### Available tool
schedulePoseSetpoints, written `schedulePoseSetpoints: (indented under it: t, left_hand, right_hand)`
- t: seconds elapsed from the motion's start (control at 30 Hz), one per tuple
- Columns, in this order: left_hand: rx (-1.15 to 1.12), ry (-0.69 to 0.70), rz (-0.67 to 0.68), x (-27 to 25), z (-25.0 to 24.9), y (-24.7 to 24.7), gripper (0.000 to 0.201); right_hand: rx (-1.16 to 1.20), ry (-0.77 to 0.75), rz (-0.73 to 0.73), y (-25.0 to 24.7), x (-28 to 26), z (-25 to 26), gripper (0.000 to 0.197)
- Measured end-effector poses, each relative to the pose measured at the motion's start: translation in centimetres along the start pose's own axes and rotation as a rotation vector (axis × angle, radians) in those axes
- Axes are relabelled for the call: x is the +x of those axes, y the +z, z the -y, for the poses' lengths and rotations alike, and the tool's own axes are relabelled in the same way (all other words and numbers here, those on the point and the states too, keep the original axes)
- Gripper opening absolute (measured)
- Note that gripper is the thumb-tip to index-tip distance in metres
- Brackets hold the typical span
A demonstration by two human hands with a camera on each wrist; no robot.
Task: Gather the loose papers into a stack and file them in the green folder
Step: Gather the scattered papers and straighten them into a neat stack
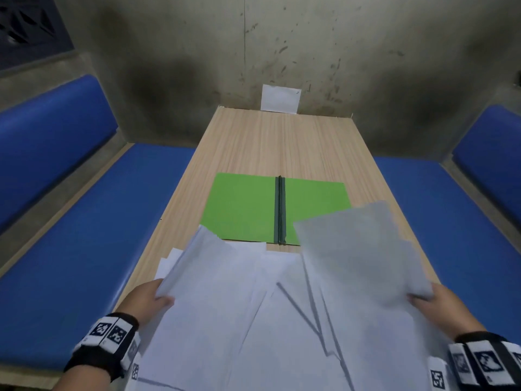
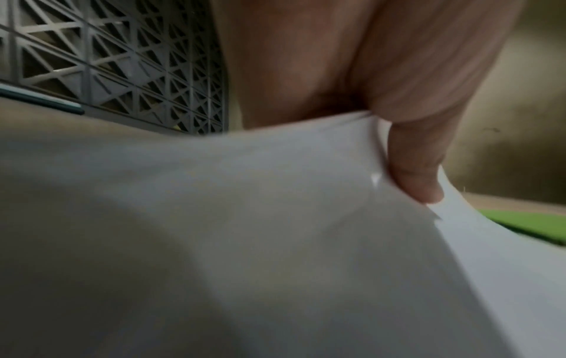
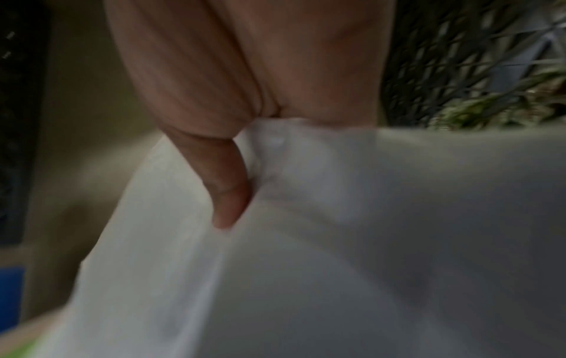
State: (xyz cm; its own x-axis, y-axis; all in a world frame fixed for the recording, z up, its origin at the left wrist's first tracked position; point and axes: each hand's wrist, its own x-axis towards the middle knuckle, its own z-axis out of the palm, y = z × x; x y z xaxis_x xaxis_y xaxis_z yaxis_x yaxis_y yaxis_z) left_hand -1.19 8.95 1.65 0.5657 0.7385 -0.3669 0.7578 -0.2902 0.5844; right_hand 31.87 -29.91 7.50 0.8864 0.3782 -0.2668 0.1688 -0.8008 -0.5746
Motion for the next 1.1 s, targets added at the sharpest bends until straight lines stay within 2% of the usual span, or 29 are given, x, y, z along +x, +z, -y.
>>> schedulePoseSetpoints:
  t: [0.17,0.23,0.3,0.37,0.43,0.57,0.67,0.73,0.8,0.93,1.0,1.1]
  left_hand:
    - [-0.301,0.047,-0.152,-1.4,-0.7,-1.9,0.030]
    - [-0.419,0.054,-0.206,-1.8,-1.1,-2.3,0.036]
    - [-0.461,0.071,-0.251,-1.9,-1.4,-2.5,0.041]
    - [-0.482,0.087,-0.271,-1.7,-1.4,-2.2,0.046]
    - [-0.532,0.070,-0.242,-1.8,-1.4,-1.3,0.048]
    - [-0.553,-0.039,-0.128,-1.7,-0.5,2.1,0.037]
    - [-0.457,-0.127,0.004,-1.0,0.8,4.9,0.054]
    - [-0.396,-0.174,0.088,-0.4,2.0,6.7,0.064]
    - [-0.398,-0.233,0.108,-0.2,2.2,7.5,0.062]
    - [-0.615,-0.305,0.099,-1.7,-0.3,7.3,0.061]
    - [-0.728,-0.295,0.112,-2.2,-1.0,7.3,0.068]
    - [-0.686,-0.218,0.084,-2.3,-0.4,7.9,0.074]
  right_hand:
    - [0.373,0.065,-0.106,-0.7,-0.3,-0.5,0.014]
    - [0.521,0.088,-0.120,-0.6,-0.9,0.0,0.005]
    - [0.663,0.080,-0.114,0.0,-1.5,0.8,0.005]
    - [0.805,0.066,-0.040,0.8,-2.1,1.6,0.008]
    - [0.871,0.060,0.056,1.8,-2.5,2.4,0.021]
    - [1.062,0.139,0.172,5.2,-2.6,3.2,0.022]
    - [1.174,0.178,0.287,9.2,-2.6,3.2,0.026]
    - [1.126,0.247,0.342,12.1,-2.7,3.4,0.030]
    - [0.996,0.282,0.342,14.4,-2.9,3.8,0.032]
    - [0.541,0.253,0.396,17.7,-3.2,4.6,0.037]
    - [0.388,0.207,0.420,18.7,-3.2,5.0,0.040]
    - [0.318,0.136,0.451,19.9,-3.4,6.1,0.035]
